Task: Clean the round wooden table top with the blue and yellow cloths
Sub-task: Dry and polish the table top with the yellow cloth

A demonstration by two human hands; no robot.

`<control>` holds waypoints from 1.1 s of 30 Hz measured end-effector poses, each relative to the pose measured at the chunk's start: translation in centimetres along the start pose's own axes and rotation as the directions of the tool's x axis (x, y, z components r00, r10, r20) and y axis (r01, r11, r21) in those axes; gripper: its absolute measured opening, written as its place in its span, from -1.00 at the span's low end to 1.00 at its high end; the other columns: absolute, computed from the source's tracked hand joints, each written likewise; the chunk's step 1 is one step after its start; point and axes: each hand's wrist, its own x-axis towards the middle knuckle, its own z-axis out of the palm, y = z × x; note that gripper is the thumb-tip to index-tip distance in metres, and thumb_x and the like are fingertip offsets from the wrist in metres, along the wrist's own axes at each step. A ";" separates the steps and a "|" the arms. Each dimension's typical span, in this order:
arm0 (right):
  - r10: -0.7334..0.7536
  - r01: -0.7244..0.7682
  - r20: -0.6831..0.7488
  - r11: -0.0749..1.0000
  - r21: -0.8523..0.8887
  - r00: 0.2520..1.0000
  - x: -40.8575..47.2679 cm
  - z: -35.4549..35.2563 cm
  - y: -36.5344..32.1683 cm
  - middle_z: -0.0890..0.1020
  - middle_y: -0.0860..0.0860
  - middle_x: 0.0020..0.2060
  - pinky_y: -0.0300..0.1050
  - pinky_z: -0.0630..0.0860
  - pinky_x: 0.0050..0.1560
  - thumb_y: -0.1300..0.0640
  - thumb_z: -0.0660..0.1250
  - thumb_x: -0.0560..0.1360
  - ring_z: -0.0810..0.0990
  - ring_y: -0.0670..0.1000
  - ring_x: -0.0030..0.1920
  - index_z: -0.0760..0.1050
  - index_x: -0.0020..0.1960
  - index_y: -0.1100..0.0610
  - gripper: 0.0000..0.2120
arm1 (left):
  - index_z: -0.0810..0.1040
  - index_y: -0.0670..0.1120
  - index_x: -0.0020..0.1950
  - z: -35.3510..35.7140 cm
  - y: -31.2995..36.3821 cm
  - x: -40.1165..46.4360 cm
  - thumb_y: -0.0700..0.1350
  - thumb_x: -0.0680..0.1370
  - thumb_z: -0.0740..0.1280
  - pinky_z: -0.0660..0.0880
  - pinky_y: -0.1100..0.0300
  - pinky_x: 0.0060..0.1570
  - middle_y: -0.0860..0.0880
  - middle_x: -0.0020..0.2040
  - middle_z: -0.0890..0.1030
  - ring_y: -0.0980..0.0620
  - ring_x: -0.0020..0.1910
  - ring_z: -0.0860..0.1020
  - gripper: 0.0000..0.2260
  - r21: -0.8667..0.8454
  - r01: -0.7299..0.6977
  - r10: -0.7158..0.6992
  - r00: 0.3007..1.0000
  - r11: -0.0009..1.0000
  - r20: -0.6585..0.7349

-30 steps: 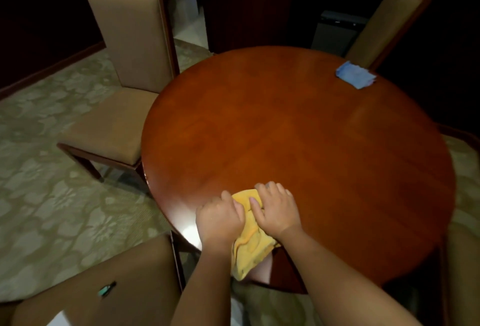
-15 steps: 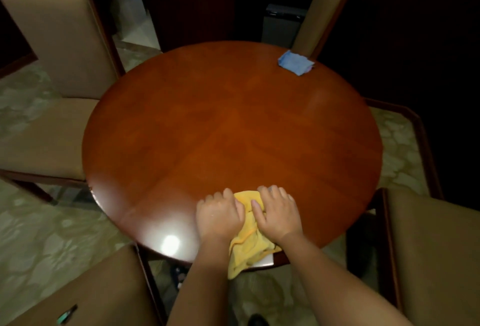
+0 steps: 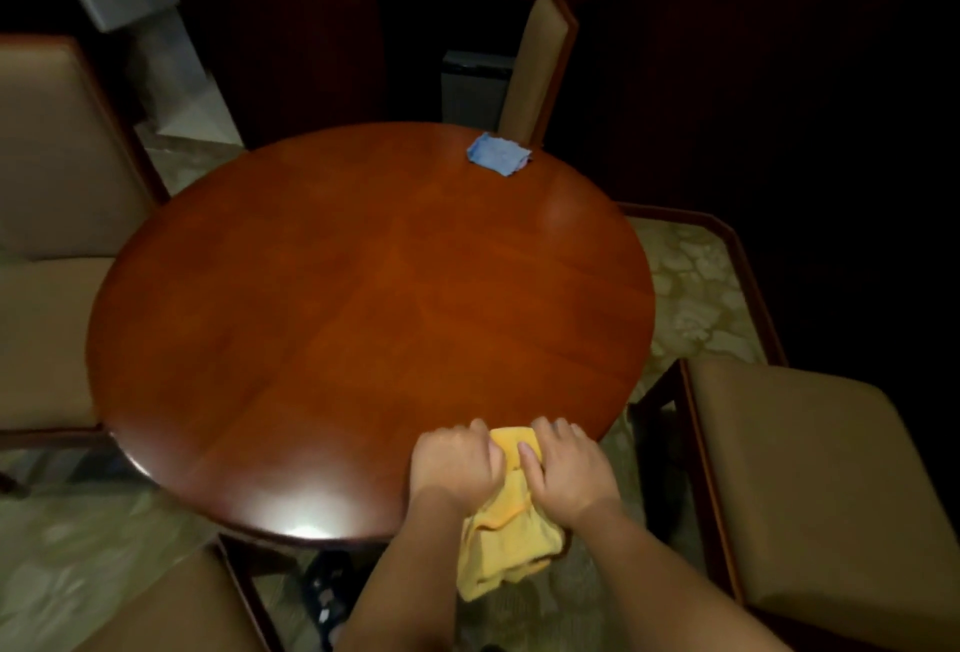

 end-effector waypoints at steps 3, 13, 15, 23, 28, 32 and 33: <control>-0.030 0.029 0.083 0.999 0.014 0.996 -0.6 -0.9 0.4 0.52 0.04 -0.02 -0.06 0.35 -0.11 -0.20 -0.20 0.57 0.48 0.06 -0.02 0.35 0.14 0.05 -0.53 | 0.45 -0.09 0.06 -1.0 0.3 -0.7 0.01 0.60 -0.01 0.44 0.08 -0.22 -0.08 -0.09 0.59 -0.11 -0.15 0.57 -0.71 -0.008 -0.043 0.043 0.998 0.999 0.054; -0.117 0.094 0.179 0.986 0.135 0.977 2.9 -6.8 -1.9 0.55 0.05 -0.11 0.00 0.45 -0.16 -0.15 -0.11 0.63 0.53 0.09 -0.12 0.36 0.09 0.06 -0.62 | 0.49 -0.08 0.01 -7.5 -2.1 1.3 0.04 0.60 -0.04 0.57 0.05 -0.20 -0.07 -0.16 0.59 -0.07 -0.22 0.57 -0.64 0.095 0.026 -0.035 0.995 0.995 0.096; -0.132 0.110 0.163 0.984 0.137 0.978 3.9 -8.3 -2.3 0.56 0.07 -0.09 0.03 0.47 -0.14 -0.15 -0.11 0.63 0.53 0.10 -0.11 0.36 0.12 0.08 -0.60 | 0.49 -0.08 0.01 -9.2 -2.6 1.7 0.04 0.60 -0.04 0.56 0.06 -0.21 -0.05 -0.17 0.58 -0.07 -0.23 0.56 -0.64 0.101 0.046 -0.053 0.996 0.994 0.071; -0.130 0.115 0.086 0.980 0.162 0.988 7.2 -14.1 -3.5 0.58 0.10 0.02 0.03 0.47 -0.08 -0.16 -0.09 0.62 0.54 0.14 0.00 0.38 0.18 0.10 -0.57 | 0.51 -0.08 -0.01 -15.5 -3.7 3.5 0.04 0.61 -0.05 0.57 0.07 -0.21 -0.03 -0.19 0.57 -0.03 -0.24 0.56 -0.62 0.168 0.090 -0.079 0.994 0.982 -0.071; -0.076 0.023 0.177 0.958 0.285 0.981 9.9 -16.8 -4.3 0.55 0.06 0.11 -0.04 0.42 -0.06 -0.26 -0.03 0.58 0.51 0.11 0.08 0.47 0.19 0.07 -0.49 | 0.51 -0.07 -0.01 -18.3 -4.6 3.9 0.04 0.61 -0.05 0.58 0.06 -0.20 -0.02 -0.19 0.57 -0.02 -0.23 0.56 -0.62 0.180 0.121 -0.098 0.986 0.976 -0.131; -0.042 -0.052 0.212 0.906 0.421 0.976 12.0 -18.4 -5.9 0.41 -0.02 -0.36 -0.11 0.30 -0.34 -0.26 0.07 0.56 0.39 -0.01 -0.35 0.31 -0.33 0.04 -0.55 | 0.54 -0.06 -0.03 -19.9 -6.4 4.2 0.07 0.60 -0.04 0.59 0.06 -0.18 0.00 -0.20 0.58 0.00 -0.23 0.56 -0.61 0.079 0.187 -0.171 0.969 0.979 -0.179; -0.043 -0.067 0.226 0.886 0.459 0.973 12.4 -18.9 -6.4 0.36 -0.03 -0.41 -0.12 0.26 -0.38 -0.25 0.08 0.56 0.34 -0.02 -0.40 0.26 -0.37 0.03 -0.54 | 0.55 -0.06 -0.04 -20.3 -7.0 4.4 0.07 0.60 -0.03 0.59 0.06 -0.18 0.00 -0.21 0.58 0.01 -0.24 0.56 -0.61 0.047 0.205 -0.193 0.963 0.978 -0.186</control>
